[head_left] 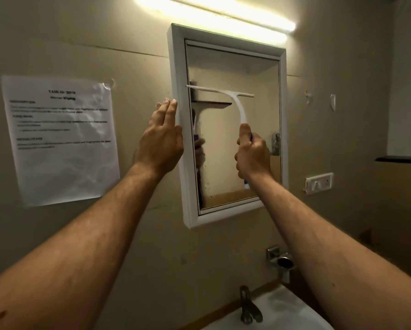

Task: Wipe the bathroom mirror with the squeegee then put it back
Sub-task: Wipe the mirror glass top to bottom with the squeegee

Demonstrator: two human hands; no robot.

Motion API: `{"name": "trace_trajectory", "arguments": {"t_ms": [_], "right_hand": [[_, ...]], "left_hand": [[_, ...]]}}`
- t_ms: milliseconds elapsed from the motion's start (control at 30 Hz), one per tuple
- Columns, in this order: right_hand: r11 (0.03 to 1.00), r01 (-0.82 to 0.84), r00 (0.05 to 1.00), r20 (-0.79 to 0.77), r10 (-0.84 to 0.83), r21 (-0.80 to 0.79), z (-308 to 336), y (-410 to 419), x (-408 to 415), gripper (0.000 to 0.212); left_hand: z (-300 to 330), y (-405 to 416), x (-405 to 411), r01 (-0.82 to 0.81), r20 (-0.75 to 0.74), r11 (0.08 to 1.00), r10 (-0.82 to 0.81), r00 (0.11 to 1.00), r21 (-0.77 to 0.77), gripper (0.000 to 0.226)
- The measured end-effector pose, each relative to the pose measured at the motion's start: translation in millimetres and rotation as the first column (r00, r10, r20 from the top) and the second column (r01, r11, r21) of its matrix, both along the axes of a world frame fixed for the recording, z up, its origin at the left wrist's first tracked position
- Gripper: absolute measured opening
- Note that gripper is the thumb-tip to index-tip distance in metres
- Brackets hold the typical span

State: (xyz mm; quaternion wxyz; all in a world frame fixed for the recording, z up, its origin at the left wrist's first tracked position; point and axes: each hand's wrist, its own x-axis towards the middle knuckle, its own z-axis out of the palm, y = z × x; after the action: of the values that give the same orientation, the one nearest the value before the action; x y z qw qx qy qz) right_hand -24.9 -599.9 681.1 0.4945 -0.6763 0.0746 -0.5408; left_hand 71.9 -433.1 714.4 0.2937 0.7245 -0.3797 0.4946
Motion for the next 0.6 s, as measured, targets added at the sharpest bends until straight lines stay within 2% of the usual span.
{"name": "trace_trajectory", "arguments": {"t_ms": [367, 600], "right_hand": [[0.999, 0.048, 0.997, 0.069, -0.047, -0.005, 89, -19, 38, 0.050], [0.997, 0.050, 0.998, 0.028, -0.049, -0.058, 71, -19, 44, 0.046]], "left_hand": [[60, -45, 43, 0.062, 0.021, 0.991, -0.060, 0.998, -0.122, 0.059], [44, -63, 74, 0.189, -0.004, 0.972, -0.191, 0.982, -0.142, 0.059]]}}
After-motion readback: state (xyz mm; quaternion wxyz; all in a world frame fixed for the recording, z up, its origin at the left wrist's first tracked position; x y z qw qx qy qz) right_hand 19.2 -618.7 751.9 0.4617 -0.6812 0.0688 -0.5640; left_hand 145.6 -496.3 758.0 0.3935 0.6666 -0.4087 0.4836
